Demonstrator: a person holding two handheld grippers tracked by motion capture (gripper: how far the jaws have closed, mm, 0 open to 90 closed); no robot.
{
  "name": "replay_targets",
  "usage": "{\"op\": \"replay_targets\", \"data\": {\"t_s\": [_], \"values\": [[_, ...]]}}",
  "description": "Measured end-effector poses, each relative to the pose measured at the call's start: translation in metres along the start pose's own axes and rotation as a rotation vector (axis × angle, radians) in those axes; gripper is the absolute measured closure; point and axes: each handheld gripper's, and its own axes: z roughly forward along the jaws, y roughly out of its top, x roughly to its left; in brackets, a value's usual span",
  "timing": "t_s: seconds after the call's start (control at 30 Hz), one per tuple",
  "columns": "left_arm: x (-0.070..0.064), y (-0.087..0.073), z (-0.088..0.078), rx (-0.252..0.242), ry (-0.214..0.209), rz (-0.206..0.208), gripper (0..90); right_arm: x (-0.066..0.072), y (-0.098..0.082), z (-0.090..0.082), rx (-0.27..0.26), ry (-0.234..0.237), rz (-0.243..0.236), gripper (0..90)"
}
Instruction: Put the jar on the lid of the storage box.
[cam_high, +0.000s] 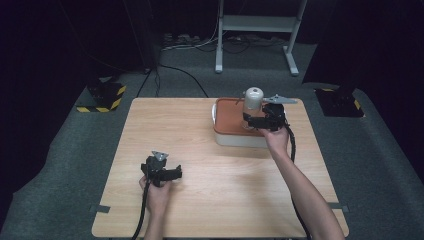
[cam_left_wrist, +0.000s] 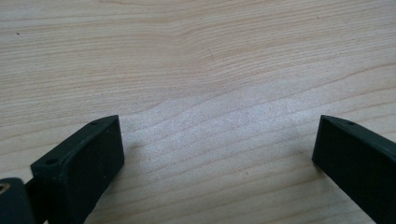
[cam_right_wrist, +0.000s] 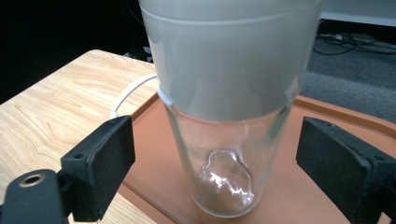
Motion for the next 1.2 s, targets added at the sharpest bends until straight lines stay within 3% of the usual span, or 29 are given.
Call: {"op": "replay_targets", "data": {"t_s": [1.2], "values": [[0.000,0.000,0.000,0.000,0.000,0.000,2.0,-0.008,-0.013,-0.027,-0.013,0.032,-0.008,11.8]]}}
